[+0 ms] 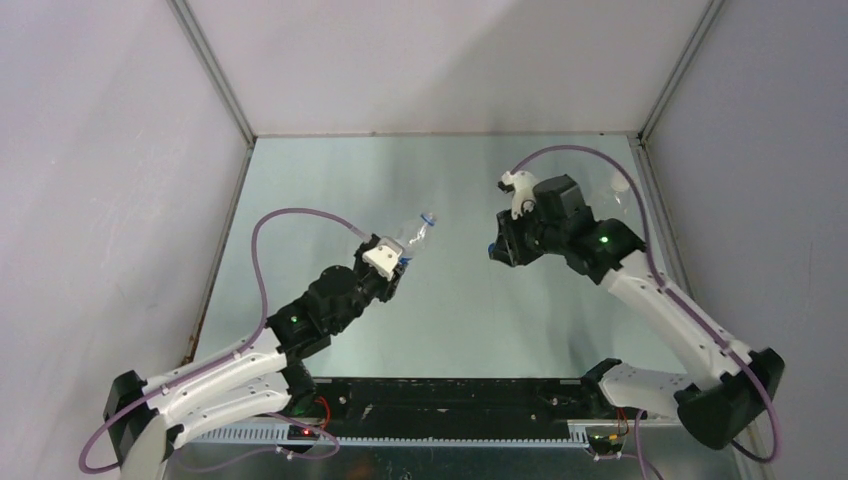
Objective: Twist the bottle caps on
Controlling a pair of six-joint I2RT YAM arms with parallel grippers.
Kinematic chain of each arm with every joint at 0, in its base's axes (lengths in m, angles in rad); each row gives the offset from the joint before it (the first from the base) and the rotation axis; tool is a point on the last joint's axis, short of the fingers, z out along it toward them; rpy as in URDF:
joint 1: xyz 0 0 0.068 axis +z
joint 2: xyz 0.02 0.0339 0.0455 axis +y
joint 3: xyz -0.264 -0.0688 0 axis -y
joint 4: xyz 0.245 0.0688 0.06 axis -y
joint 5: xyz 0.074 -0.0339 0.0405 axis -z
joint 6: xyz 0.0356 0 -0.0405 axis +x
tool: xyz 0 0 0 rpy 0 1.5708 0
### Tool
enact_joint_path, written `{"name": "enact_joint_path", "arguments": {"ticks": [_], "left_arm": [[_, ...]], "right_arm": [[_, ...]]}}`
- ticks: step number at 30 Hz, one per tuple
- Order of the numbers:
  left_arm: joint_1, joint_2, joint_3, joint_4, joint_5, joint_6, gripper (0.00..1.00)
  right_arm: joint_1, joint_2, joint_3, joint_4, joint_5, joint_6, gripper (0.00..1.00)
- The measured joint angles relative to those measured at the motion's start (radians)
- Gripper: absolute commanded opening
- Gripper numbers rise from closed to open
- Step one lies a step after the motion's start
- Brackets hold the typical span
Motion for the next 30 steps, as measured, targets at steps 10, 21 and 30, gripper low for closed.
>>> {"name": "enact_joint_path", "arguments": {"ticks": [10, 21, 30], "left_arm": [[0.0, -0.041, 0.015, -0.008, 0.353, 0.096, 0.43], [0.0, -0.026, 0.107, -0.074, 0.584, 0.16, 0.43], [-0.002, -0.016, 0.165, -0.143, 0.665, 0.203, 0.43]], "right_arm": [[0.001, -0.163, 0.139, -0.073, -0.299, -0.26, 0.01], [0.021, -0.231, 0.14, -0.012, -0.529, -0.414, 0.0], [0.051, -0.226, 0.14, 0.013, -0.577, -0.433, 0.0]]}}
